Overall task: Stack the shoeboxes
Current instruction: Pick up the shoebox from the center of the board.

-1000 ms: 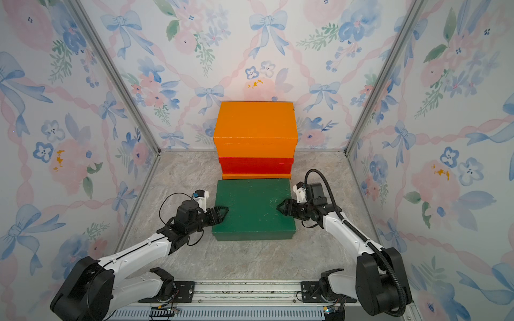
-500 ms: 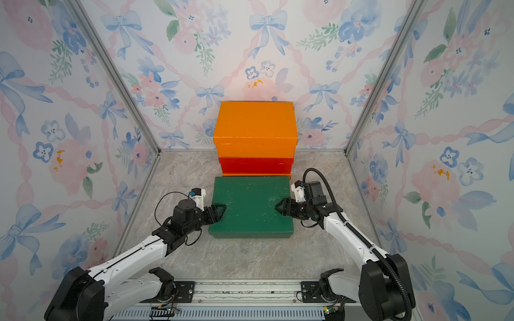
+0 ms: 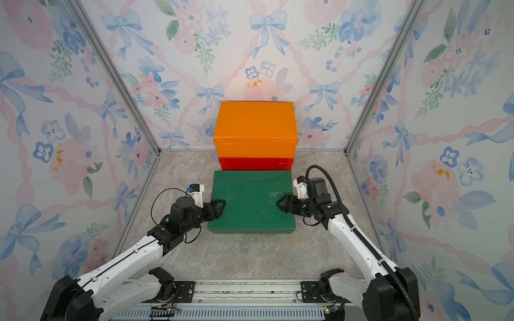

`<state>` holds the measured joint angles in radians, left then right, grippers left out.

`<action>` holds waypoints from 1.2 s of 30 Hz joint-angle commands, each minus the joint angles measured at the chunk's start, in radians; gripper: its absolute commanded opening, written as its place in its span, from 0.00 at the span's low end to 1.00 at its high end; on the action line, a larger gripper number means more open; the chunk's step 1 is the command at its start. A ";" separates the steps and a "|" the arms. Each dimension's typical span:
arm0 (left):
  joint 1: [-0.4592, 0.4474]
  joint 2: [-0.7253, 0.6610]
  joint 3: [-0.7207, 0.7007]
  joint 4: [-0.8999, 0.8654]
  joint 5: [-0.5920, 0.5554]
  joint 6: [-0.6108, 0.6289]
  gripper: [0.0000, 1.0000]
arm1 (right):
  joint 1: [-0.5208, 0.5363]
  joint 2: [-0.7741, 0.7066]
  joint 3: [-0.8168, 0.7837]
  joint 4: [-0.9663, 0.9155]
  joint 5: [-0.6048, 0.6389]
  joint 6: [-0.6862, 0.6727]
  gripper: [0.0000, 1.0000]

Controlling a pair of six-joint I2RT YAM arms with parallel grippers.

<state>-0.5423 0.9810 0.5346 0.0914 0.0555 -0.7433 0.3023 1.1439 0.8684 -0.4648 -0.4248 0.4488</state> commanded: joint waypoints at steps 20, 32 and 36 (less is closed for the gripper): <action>-0.082 -0.062 0.140 0.007 0.109 0.041 0.68 | 0.067 -0.064 0.146 -0.061 -0.129 -0.041 0.76; -0.095 -0.082 0.214 -0.030 0.095 0.057 0.68 | 0.087 -0.073 0.210 -0.092 -0.124 -0.050 0.76; -0.104 -0.081 0.234 -0.040 0.089 0.064 0.67 | 0.091 -0.075 0.234 -0.100 -0.123 -0.053 0.76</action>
<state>-0.5880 0.9058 0.7136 -0.0433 -0.0280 -0.7017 0.3180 1.0782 1.0584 -0.5858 -0.3862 0.4183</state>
